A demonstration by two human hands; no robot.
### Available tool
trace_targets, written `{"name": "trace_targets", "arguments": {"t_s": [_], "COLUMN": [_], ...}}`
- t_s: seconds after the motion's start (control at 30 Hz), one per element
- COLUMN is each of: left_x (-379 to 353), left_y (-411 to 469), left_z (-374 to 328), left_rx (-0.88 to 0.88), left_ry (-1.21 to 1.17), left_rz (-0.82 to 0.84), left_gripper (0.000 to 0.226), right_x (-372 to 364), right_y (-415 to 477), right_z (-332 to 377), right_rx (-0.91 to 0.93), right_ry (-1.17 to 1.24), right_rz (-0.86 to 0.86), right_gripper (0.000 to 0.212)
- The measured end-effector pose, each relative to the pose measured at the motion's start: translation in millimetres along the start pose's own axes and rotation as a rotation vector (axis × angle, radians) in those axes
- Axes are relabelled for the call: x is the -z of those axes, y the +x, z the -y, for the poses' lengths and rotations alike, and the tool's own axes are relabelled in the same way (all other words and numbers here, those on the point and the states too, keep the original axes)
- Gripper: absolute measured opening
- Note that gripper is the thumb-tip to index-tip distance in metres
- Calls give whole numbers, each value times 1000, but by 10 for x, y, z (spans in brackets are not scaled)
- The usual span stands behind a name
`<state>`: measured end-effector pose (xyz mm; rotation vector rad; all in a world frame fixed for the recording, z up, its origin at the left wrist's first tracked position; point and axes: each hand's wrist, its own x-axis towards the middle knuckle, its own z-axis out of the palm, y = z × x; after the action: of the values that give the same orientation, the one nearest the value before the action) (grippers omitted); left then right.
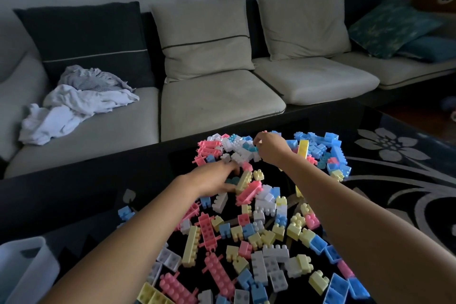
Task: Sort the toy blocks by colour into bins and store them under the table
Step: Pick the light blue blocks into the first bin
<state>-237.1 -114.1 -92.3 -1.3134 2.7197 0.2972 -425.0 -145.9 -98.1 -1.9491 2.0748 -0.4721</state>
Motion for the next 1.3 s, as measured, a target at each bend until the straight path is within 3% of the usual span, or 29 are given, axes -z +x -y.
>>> {"name": "trace_targets", "arguments": {"t_s": [0.17, 0.37, 0.57, 0.67, 0.73, 0.8, 0.87, 0.9, 0.97, 1.03, 1.1, 1.2, 1.3], "left_x": [-121, -155, -181, -202, -179, -133, -52, 23, 190, 375, 472, 464, 404], "left_y": [25, -39, -212, -238, -289, -353, -429, -475, -571, -782, -1016, -1318, -1655], "left_z": [-108, -167, -238, -248, -250, -243, -241, -243, -248, -261, -252, -212, -150], "left_rx": [10, 70, 81, 120, 145, 183, 239, 290, 379, 305, 158, 40, 47], "left_ry": [0, -87, -9, 25, -52, -216, -441, -631, -1309, -2048, -2487, -2728, -2764], "left_rz": [-28, -10, -61, -37, -32, -83, -200, -271, -382, -401, -337, -268, -259], "left_gripper": [44, 61, 31, 29, 27, 24, 20, 20, 21, 17, 20, 25, 30], "right_x": [-11, 29, 18, 106, 192, 300, 388, 430, 459, 478, 480, 461, 426], "right_y": [-22, -12, -249, -439, -534, -635, -750, -813, -919, -1042, -1154, -1326, -1489], "right_z": [34, 91, 57, 17, -3, 14, 35, 49, 91, 194, 329, 567, 850], "right_rx": [12, -16, 47, 33, -42, -203, -386, -423, -403, -349, -307, -257, -259], "right_ry": [-72, -127, -165, -14, 284, 712, 1238, 1457, 1724, 1872, 1942, 1988, 2019], "right_rz": [18, 228, 171, 47, -34, -13, 128, 205, 337, 398, 425, 469, 511], "right_gripper": [28, 33, 30, 24, 23, 27, 28, 25, 22, 23, 26, 31, 30]}}
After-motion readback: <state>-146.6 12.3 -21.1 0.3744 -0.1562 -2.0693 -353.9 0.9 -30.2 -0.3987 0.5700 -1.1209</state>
